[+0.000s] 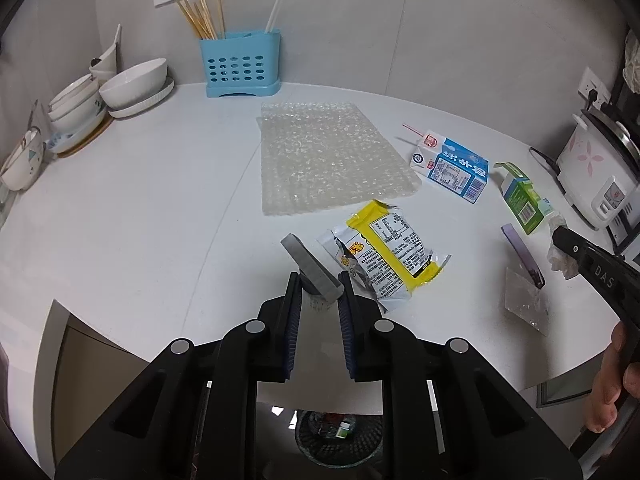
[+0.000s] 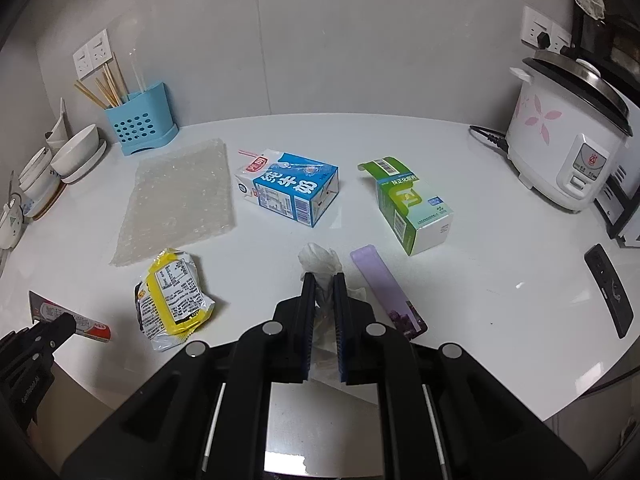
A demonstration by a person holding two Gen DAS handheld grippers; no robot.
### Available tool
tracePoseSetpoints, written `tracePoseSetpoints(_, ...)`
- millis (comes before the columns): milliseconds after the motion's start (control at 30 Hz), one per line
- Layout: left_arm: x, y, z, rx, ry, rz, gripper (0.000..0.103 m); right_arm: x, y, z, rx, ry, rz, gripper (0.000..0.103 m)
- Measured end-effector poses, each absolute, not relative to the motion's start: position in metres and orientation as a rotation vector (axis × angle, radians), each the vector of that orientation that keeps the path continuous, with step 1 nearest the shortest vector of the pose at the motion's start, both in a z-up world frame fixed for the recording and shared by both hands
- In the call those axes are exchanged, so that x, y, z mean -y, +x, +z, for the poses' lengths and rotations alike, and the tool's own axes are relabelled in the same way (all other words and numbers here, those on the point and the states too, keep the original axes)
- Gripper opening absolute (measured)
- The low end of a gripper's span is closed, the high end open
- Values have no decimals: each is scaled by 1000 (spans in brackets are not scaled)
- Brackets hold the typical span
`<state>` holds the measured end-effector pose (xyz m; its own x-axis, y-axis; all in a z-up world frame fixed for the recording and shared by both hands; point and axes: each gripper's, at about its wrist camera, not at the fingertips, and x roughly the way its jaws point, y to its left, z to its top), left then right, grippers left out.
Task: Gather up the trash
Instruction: 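Carry the tube with the left tool while the right tool carries the tissue over the trash bin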
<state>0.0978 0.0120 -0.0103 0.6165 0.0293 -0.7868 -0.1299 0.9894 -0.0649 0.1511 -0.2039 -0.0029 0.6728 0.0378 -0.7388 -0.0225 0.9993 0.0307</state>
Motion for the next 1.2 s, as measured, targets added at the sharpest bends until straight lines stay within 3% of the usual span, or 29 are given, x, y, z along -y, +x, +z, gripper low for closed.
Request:
tracePoseSetpoints(567, -1, 59, 18, -833, -132, 34, 18, 205, 104, 10, -762, 24, 87, 9)
tracePoseSetpoints(1200, 21, -60, 28, -738, -140, -66, 18, 201, -25, -1, -647, 19, 197, 9)
